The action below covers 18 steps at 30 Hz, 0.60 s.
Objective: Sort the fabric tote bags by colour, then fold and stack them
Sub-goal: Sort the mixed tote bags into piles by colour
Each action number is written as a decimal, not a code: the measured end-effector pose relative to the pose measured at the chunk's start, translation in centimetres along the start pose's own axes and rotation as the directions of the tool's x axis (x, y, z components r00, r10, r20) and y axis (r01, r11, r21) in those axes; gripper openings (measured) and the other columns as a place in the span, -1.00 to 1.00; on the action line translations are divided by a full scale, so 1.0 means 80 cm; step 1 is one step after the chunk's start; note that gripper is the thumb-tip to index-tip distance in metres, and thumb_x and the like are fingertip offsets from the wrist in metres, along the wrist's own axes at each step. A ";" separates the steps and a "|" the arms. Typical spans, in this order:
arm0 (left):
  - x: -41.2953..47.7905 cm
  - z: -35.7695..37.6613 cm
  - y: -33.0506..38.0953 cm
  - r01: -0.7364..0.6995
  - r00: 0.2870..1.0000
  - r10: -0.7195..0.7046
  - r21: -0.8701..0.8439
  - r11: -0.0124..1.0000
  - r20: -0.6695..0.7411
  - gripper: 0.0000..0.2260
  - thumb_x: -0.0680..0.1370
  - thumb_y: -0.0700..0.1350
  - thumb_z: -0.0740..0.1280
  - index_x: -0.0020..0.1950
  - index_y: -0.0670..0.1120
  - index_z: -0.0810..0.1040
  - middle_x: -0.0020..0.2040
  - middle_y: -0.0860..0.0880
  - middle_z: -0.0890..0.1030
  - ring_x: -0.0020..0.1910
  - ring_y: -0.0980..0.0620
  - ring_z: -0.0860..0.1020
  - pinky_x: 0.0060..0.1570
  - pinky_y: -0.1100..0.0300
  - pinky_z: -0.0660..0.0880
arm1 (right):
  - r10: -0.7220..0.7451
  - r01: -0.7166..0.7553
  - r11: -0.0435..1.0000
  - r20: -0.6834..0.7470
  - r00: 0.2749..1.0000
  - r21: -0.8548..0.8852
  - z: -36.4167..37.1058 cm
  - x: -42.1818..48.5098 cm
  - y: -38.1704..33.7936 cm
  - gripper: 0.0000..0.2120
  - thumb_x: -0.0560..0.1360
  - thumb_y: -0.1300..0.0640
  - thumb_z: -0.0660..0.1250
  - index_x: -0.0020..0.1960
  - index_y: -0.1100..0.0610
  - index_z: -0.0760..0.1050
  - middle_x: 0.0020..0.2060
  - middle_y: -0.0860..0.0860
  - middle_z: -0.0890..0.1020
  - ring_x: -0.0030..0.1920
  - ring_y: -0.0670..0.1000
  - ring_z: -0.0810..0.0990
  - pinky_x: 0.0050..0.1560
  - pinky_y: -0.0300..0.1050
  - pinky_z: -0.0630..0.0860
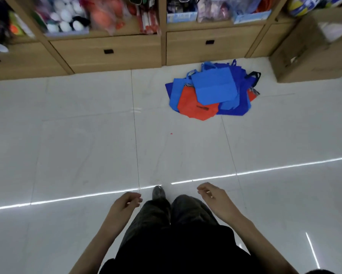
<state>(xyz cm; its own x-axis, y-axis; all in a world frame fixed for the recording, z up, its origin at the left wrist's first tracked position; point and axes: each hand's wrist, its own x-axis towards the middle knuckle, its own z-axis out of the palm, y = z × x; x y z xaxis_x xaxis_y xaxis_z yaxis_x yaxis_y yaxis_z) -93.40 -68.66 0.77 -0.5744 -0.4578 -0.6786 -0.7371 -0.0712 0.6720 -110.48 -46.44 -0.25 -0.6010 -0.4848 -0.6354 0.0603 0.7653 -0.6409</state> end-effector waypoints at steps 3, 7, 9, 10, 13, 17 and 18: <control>0.092 -0.021 0.108 -0.059 0.994 0.054 0.050 0.997 0.092 -0.86 0.59 -0.23 0.22 0.02 -0.07 0.56 -0.03 0.03 0.64 -0.01 0.11 0.60 -0.16 0.46 0.39 | 0.055 -0.054 0.998 -0.024 0.998 0.013 -0.047 0.052 -0.032 -0.87 0.59 0.10 0.21 -0.02 0.03 0.54 -0.09 -0.06 0.65 -0.09 -0.17 0.60 -0.08 -0.38 0.44; 0.210 -0.044 0.227 -0.129 0.979 0.109 0.112 0.985 0.170 -0.84 0.60 -0.20 0.20 0.04 -0.02 0.54 -0.02 0.07 0.63 0.01 0.15 0.59 -0.12 0.42 0.39 | 0.102 -0.102 0.995 -0.062 0.993 0.000 -0.106 0.148 -0.070 -0.87 0.60 0.12 0.21 0.06 0.03 0.53 -0.02 -0.07 0.63 0.00 -0.09 0.59 -0.04 -0.31 0.44; 0.269 -0.057 0.268 -0.134 0.980 0.114 0.114 0.984 0.163 -0.85 0.60 -0.19 0.20 0.01 0.01 0.54 -0.02 0.07 0.63 0.01 0.14 0.59 -0.07 0.36 0.40 | 0.092 -0.093 0.996 -0.077 0.993 -0.010 -0.136 0.211 -0.096 -0.86 0.60 0.15 0.20 0.06 0.03 0.52 -0.02 -0.04 0.63 0.00 -0.06 0.59 -0.02 -0.26 0.45; 0.295 -0.064 0.286 -0.127 0.984 0.109 0.117 0.985 0.144 -0.85 0.60 -0.19 0.21 0.01 0.00 0.55 -0.02 0.07 0.64 0.01 0.13 0.60 -0.06 0.35 0.41 | 0.077 -0.080 0.997 -0.079 0.994 -0.025 -0.151 0.244 -0.112 -0.87 0.59 0.16 0.20 0.03 0.03 0.52 -0.04 -0.02 0.64 -0.02 -0.04 0.59 -0.02 -0.23 0.46; 0.354 -0.089 0.336 -0.067 0.995 0.060 0.091 0.994 0.074 -0.87 0.59 -0.21 0.22 0.04 -0.10 0.56 -0.04 0.02 0.64 0.00 0.07 0.60 -0.14 0.41 0.42 | 0.028 -0.030 0.998 -0.044 0.999 -0.053 -0.197 0.344 -0.180 -0.87 0.59 0.16 0.20 0.00 0.10 0.52 -0.07 0.03 0.64 -0.04 0.05 0.59 0.02 -0.09 0.47; 0.414 -0.139 0.393 0.000 0.999 -0.003 0.069 0.998 0.035 -0.92 0.54 -0.17 0.31 -0.10 -0.03 0.58 -0.09 0.01 0.66 -0.02 0.01 0.60 -0.08 0.28 0.44 | -0.089 0.088 0.996 -0.029 0.996 -0.034 -0.249 0.469 -0.293 -0.83 0.58 0.21 0.20 0.11 0.17 0.52 -0.01 0.04 0.63 -0.02 0.02 0.58 0.05 -0.20 0.47; 0.432 -0.154 0.407 0.001 1.000 -0.003 0.078 0.997 0.025 -0.88 0.54 -0.20 0.31 -0.13 -0.02 0.59 -0.11 0.01 0.66 -0.02 -0.01 0.61 -0.03 0.20 0.46 | -0.117 0.117 0.993 -0.030 0.993 -0.024 -0.259 0.500 -0.321 -0.82 0.59 0.21 0.20 0.12 0.18 0.52 -0.02 0.02 0.62 -0.04 -0.01 0.57 -0.01 -0.31 0.44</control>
<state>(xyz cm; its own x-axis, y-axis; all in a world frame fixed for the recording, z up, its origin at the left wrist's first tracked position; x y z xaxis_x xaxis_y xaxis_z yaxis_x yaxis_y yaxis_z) -132.88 -97.75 2.82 -0.5814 -0.4349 -0.6877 -0.7630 -0.0022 0.6464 -152.61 -76.70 -0.26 -0.6279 -0.5582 -0.5423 -0.0292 0.7133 -0.7003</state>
